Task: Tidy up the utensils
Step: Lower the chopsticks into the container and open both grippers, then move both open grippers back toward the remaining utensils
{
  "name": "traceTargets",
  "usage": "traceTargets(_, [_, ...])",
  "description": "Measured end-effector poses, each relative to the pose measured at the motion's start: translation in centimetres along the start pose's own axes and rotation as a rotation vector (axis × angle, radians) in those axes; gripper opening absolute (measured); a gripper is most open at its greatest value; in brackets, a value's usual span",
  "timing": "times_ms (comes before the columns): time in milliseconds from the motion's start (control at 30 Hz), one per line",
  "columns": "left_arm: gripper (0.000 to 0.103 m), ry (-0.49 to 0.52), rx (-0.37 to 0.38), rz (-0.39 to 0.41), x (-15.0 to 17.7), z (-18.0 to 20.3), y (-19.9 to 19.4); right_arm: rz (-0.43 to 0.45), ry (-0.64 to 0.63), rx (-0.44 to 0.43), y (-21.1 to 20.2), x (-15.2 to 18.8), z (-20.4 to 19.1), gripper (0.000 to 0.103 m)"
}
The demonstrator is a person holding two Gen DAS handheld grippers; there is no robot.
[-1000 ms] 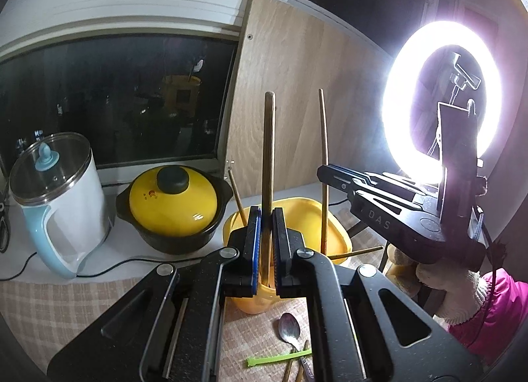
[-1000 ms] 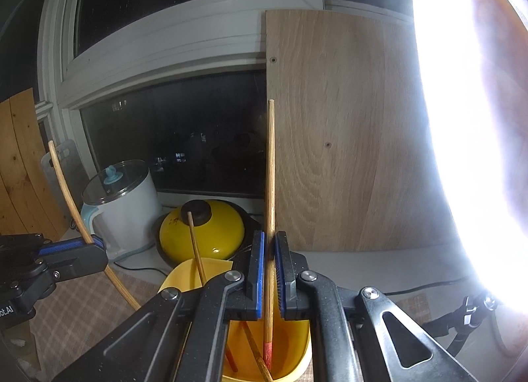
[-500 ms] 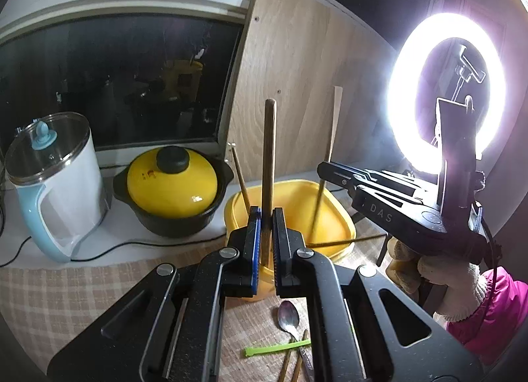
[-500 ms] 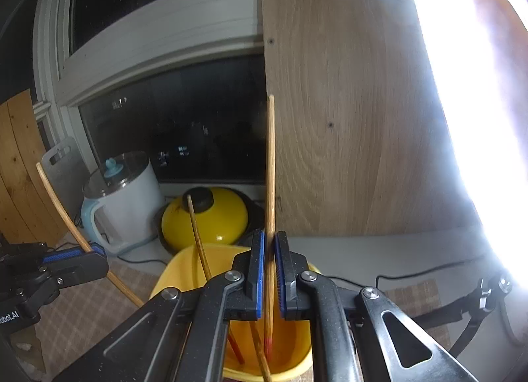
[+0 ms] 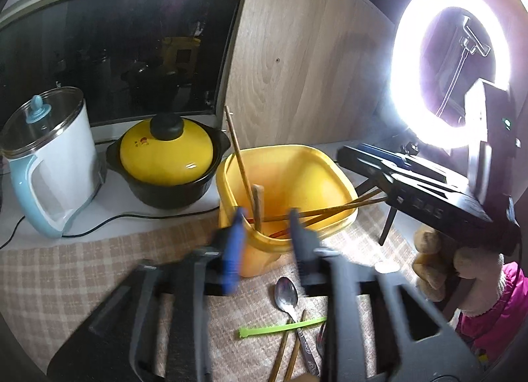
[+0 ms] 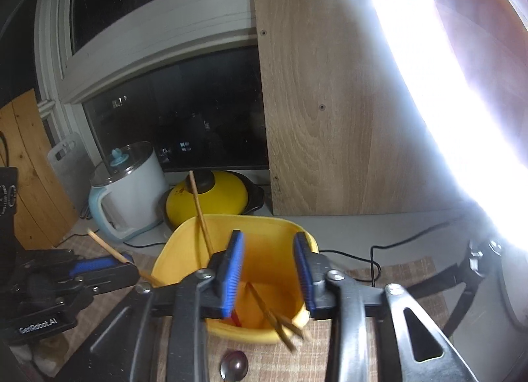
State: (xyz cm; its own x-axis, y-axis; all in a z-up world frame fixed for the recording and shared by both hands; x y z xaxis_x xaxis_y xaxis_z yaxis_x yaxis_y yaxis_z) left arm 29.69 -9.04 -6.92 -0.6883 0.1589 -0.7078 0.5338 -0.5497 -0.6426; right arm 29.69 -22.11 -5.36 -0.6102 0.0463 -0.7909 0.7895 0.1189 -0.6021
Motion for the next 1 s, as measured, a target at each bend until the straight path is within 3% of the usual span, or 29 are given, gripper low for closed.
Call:
traceTargets(67, [0.041,0.007,-0.006,0.016,0.0,0.2,-0.7,0.012,0.008,-0.008,-1.0,0.3,0.1,0.051])
traceTargets(367, [0.041,0.032,-0.032,0.055,0.6,0.9,-3.8,0.034,0.041,-0.021,-5.1,2.0,0.8,0.054])
traceTargets(600, [0.041,0.061,-0.049,0.102,2.1,1.5,-7.0,0.056,0.062,-0.041,-8.9,4.1,1.6,0.071])
traceTargets(800, [0.041,0.086,-0.051,0.045,5.1,1.8,-7.5,0.018,0.098,-0.052,-11.0,7.3,2.8,0.074])
traceTargets(1000, [0.041,0.084,-0.056,-0.025,8.7,1.7,-7.9,-0.075,0.162,-0.098,-11.7,11.9,3.7,0.074])
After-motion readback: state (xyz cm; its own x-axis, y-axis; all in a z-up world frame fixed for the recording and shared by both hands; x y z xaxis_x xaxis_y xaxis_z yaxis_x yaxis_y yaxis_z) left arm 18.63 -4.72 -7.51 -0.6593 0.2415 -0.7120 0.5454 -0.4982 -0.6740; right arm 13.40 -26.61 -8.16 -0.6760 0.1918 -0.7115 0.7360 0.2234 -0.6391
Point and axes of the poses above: each gripper's, at about its wrist camera, not at the fingertips, and y roughly the way its jaws point, z to its right, x to its underside, the point moved 7 cm from there along y, roughly the way its jaws point
